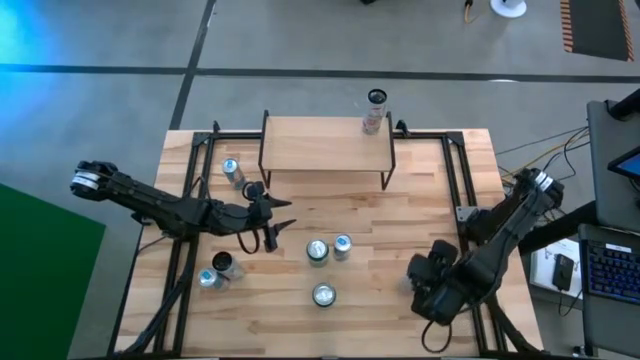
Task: Place canned beverage on shelf
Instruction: Put the right white-pink soda can on the shelf aligned with the other white-pink soda can
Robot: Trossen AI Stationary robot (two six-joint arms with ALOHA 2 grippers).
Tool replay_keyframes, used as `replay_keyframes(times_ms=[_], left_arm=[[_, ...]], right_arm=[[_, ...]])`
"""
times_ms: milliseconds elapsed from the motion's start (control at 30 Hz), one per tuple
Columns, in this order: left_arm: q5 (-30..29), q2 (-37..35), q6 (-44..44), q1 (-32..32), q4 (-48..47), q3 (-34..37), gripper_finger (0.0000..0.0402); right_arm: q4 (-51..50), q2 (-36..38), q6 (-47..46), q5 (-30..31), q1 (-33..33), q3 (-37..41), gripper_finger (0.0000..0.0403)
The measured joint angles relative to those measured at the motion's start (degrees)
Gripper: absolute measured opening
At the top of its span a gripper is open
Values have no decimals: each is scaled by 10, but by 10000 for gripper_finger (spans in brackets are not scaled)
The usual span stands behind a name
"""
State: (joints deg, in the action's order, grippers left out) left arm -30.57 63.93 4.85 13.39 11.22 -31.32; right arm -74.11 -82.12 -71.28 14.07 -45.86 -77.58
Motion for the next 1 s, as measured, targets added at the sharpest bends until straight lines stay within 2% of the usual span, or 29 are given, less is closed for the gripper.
replay_keyframes(times_ms=[200, 333, 733, 1000], left_arm=[[0, -3, 1, 1, 0, 6, 210], [0, -4, -3, 1, 9, 7, 196], [28, -3, -7, 1, 10, 8, 167], [28, -3, -10, 1, 60, 54, 162]], right_arm=[[-28, 53, 4, 36, 24, 1, 259], [-44, 83, 19, 39, 66, 1, 259], [-57, 121, 187, 31, 276, -33, 259], [-67, 92, 313, 15, 421, -128, 258]])
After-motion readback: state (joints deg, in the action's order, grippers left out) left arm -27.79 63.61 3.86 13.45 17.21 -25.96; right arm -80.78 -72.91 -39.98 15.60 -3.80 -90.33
